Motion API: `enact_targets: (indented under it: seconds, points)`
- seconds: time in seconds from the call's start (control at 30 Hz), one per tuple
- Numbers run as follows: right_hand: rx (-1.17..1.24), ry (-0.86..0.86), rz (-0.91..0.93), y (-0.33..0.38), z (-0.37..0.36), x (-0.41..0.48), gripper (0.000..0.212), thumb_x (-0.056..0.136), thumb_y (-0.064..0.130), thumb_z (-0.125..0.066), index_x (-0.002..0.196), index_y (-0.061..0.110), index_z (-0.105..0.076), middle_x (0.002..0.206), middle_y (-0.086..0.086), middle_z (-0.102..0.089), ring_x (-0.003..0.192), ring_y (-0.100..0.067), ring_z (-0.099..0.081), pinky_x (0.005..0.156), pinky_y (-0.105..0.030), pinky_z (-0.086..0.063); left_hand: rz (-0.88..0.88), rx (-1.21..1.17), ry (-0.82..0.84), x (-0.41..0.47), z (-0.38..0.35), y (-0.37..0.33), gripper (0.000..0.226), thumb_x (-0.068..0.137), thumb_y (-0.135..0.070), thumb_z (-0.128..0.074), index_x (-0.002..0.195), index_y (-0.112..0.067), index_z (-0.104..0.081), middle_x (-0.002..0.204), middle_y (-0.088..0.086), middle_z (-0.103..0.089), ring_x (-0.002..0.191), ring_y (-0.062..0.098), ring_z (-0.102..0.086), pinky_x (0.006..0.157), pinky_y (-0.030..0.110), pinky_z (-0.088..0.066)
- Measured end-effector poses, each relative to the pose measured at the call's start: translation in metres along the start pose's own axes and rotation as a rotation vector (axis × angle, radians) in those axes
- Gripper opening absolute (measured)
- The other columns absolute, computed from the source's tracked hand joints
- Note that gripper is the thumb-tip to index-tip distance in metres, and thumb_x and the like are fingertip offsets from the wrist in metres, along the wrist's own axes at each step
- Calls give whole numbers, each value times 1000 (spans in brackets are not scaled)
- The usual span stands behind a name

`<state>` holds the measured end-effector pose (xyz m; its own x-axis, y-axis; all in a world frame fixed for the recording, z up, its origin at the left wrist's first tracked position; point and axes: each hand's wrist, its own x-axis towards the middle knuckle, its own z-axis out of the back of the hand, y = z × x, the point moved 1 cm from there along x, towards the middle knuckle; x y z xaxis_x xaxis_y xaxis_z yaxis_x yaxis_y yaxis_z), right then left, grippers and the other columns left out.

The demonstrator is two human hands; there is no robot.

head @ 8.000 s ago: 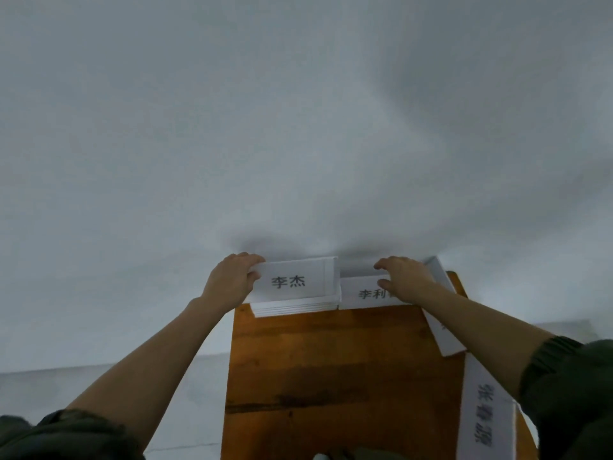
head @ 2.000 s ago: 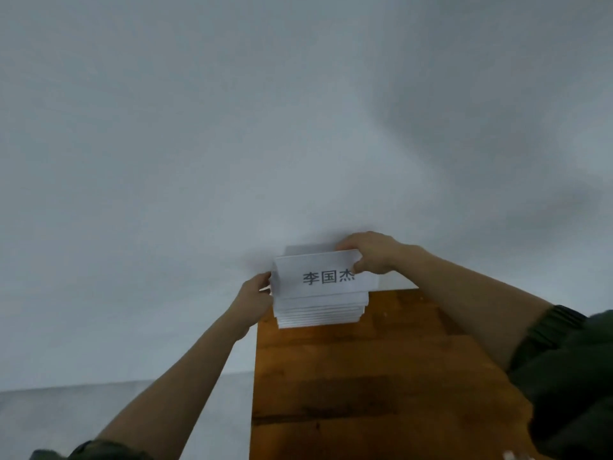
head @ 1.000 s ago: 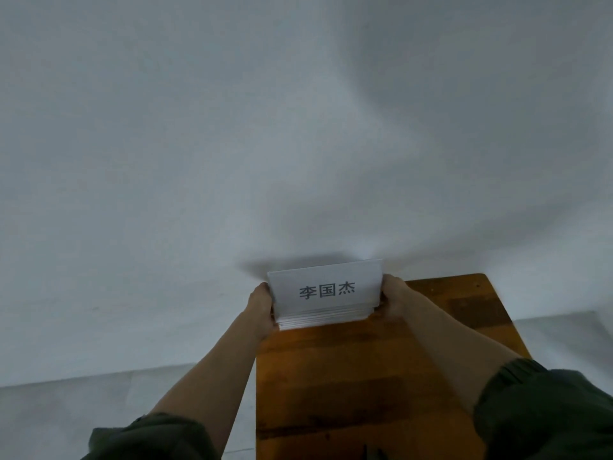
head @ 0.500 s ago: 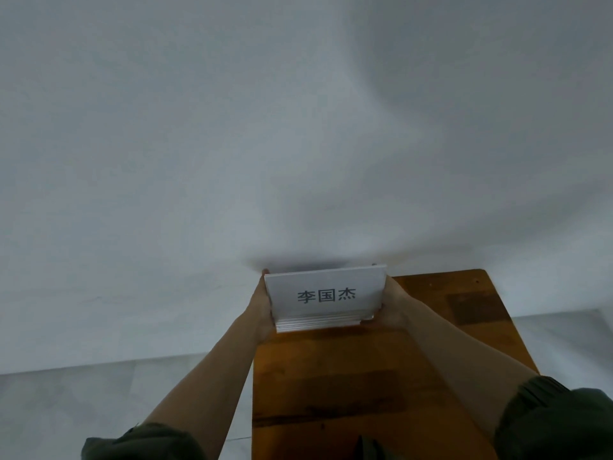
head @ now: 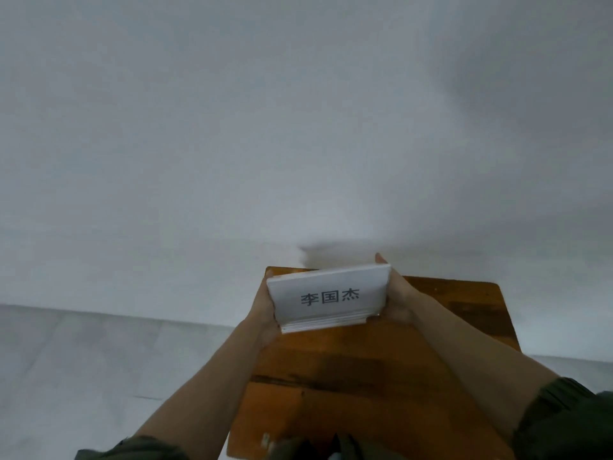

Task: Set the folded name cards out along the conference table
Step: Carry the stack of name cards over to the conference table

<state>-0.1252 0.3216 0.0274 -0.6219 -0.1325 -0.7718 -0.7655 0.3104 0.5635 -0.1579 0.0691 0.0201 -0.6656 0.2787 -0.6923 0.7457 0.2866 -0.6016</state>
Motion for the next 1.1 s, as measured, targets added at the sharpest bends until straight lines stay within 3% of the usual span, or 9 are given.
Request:
enact_targets:
  seconds: [0.1, 0.2, 0.33, 0.4, 0.53, 0.7, 0.83, 1.0, 1.1]
  points:
    - [-123, 45, 1, 5, -9, -12, 89, 87, 81, -17, 120, 12, -63, 112, -21, -70, 106, -37, -66, 83, -48, -56, -56, -66, -17, -30, -1, 15, 72, 94, -64, -22, 124, -14, -64, 119, 24, -63, 96, 36, -63, 90, 50, -48]
    - [-265, 70, -41, 6, -26, -22, 85, 85, 82, -21, 104, 13, -66, 99, -20, -73, 98, -36, -68, 78, -44, -54, -127, -109, -184, -74, 1, 41, 77, 97, -62, -12, 117, -10, -64, 101, 20, -71, 84, 32, -68, 74, 40, -51]
    - [-345, 214, -182, -15, -62, -33, 85, 76, 89, -32, 104, 17, -68, 109, -20, -71, 100, -36, -68, 85, -47, -55, -212, -149, -422, -131, 22, 85, 77, 96, -65, -15, 118, -8, -63, 105, 20, -70, 94, 34, -64, 87, 44, -51]
    - [-446, 247, -173, -30, -78, -35, 83, 77, 88, -33, 112, 20, -64, 110, -20, -71, 99, -37, -69, 89, -53, -53, -210, -204, -531, -161, 30, 105, 73, 96, -65, -16, 112, -13, -64, 105, 17, -70, 94, 30, -63, 81, 41, -49]
    - [-656, 402, -192, -78, -138, -60, 84, 79, 88, -27, 92, 18, -70, 102, -18, -73, 104, -36, -63, 94, -52, -48, -246, -361, -716, -237, 65, 155, 66, 93, -69, -21, 105, -21, -64, 112, 12, -68, 97, 28, -60, 87, 42, -43]
    - [-884, 576, -259, -159, -213, -103, 80, 78, 89, -25, 72, 20, -64, 84, -13, -70, 83, -30, -63, 63, -35, -51, -325, -554, -898, -334, 103, 224, 64, 92, -70, -24, 88, -21, -66, 102, 11, -71, 98, 29, -62, 99, 47, -43]
    - [-1094, 693, -189, -245, -278, -154, 69, 86, 80, -27, 80, 21, -63, 92, -12, -71, 99, -34, -63, 88, -52, -52, -390, -704, -1052, -424, 132, 293, 63, 92, -69, -25, 83, -20, -64, 92, 12, -71, 93, 30, -62, 95, 48, -45]
    - [-1238, 821, -255, -364, -340, -221, 72, 87, 80, -25, 78, 19, -61, 93, -11, -70, 95, -32, -64, 86, -49, -52, -400, -838, -1221, -528, 170, 379, 63, 93, -67, -25, 76, -17, -62, 78, 11, -69, 77, 28, -61, 74, 38, -47]
    - [-1351, 950, -298, -453, -379, -268, 74, 87, 81, -21, 82, 18, -60, 98, -13, -68, 100, -33, -63, 95, -53, -49, -424, -936, -1317, -596, 195, 440, 66, 94, -67, -25, 76, -17, -63, 80, 11, -69, 79, 27, -62, 74, 37, -45]
